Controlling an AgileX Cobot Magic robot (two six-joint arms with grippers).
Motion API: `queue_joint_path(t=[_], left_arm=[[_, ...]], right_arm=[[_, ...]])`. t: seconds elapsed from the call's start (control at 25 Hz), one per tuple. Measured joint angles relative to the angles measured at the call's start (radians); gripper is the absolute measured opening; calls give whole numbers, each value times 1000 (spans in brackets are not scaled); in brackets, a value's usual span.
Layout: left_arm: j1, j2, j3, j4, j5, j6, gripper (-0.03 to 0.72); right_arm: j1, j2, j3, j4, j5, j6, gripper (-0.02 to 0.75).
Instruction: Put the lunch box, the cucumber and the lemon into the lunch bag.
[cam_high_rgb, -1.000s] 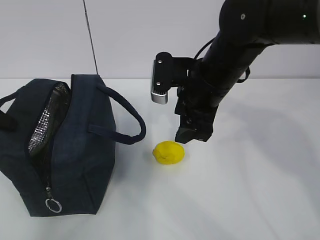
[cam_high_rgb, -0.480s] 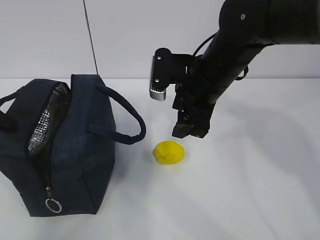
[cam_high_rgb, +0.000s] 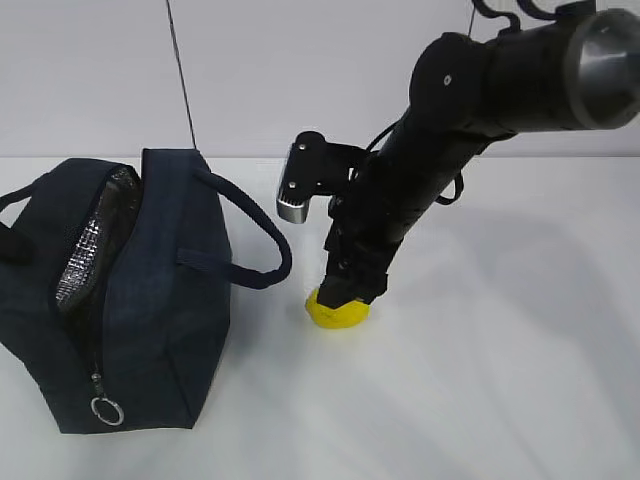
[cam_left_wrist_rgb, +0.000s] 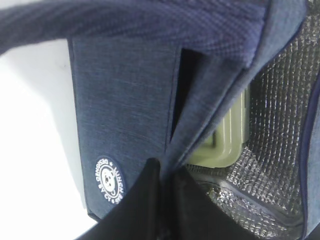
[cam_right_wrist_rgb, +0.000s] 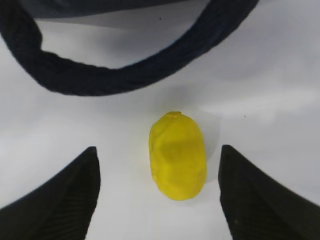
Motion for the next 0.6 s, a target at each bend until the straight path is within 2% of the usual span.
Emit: queue_joint_path(t=[0.6], left_arm=[[0, 0, 0, 2, 0, 11, 15]], right_arm=[[0, 140, -14, -75, -100, -6, 568]])
